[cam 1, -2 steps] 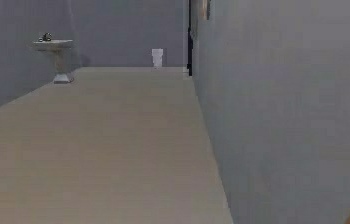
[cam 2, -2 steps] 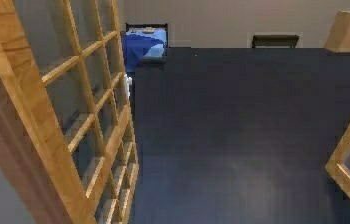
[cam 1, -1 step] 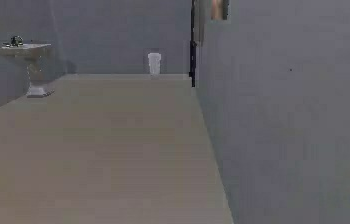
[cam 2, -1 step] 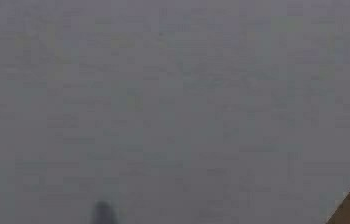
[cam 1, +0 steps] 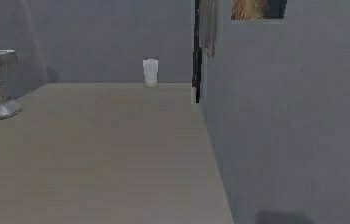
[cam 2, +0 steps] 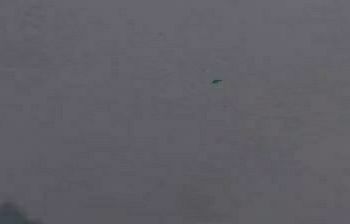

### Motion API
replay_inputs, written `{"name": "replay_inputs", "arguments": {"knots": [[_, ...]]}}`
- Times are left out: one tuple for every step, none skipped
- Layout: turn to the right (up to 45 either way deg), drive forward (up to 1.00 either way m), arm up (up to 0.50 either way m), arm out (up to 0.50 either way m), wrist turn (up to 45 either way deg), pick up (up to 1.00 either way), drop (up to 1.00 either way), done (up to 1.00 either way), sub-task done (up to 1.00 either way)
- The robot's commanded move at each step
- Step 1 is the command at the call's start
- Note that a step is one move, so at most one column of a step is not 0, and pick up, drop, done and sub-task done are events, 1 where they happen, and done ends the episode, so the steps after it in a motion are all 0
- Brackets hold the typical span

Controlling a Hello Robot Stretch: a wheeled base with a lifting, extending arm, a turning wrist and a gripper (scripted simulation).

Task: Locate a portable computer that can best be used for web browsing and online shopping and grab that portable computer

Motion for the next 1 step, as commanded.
{"name": "replay_inputs", "arguments": {"knots": [[0.0,1.00,0.00,0.00,0.0,0.00,0.00,0.00,0.00]]}}
